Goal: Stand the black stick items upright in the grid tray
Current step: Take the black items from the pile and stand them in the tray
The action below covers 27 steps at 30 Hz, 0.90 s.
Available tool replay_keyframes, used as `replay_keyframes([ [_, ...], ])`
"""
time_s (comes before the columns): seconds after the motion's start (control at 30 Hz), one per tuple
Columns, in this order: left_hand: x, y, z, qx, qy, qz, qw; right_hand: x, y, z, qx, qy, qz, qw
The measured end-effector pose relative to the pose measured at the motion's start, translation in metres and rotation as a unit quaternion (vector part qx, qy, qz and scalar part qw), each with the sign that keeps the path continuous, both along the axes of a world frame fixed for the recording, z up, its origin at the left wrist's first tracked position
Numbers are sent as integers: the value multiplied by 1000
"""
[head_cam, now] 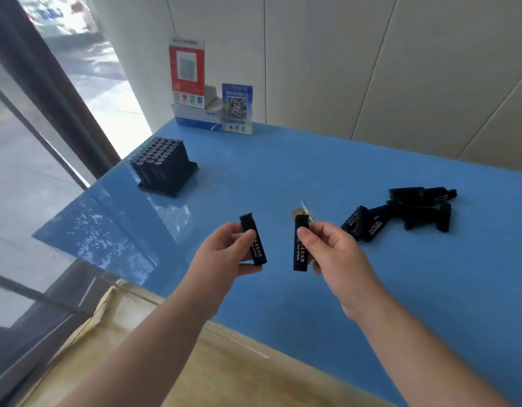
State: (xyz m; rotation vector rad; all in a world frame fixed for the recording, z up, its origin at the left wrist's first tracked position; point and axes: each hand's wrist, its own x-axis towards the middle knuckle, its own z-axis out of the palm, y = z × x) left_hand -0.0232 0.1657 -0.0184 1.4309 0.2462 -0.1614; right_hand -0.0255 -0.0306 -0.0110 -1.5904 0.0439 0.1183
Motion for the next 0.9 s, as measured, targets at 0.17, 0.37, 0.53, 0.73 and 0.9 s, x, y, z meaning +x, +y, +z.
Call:
replay_keyframes([
  [0.17,-20,87,5,21,-9,10,1000,-1,86,3,-10,-11,22,1000],
  [0.37,-37,194,6,30,-27,25,999,-5,184,3,-33,-33,49,998],
  [0.53,-20,240,-1,36,-17,17,999,4,226,-4,-36,-26,31,999],
  [0.73,29,267,-7,35,2,-12,999,47,255,-8,-39,-40,27,998],
  [0.9,81,292,-3,192,-13,-23,981,101,281,-16,-29,-25,29,999],
])
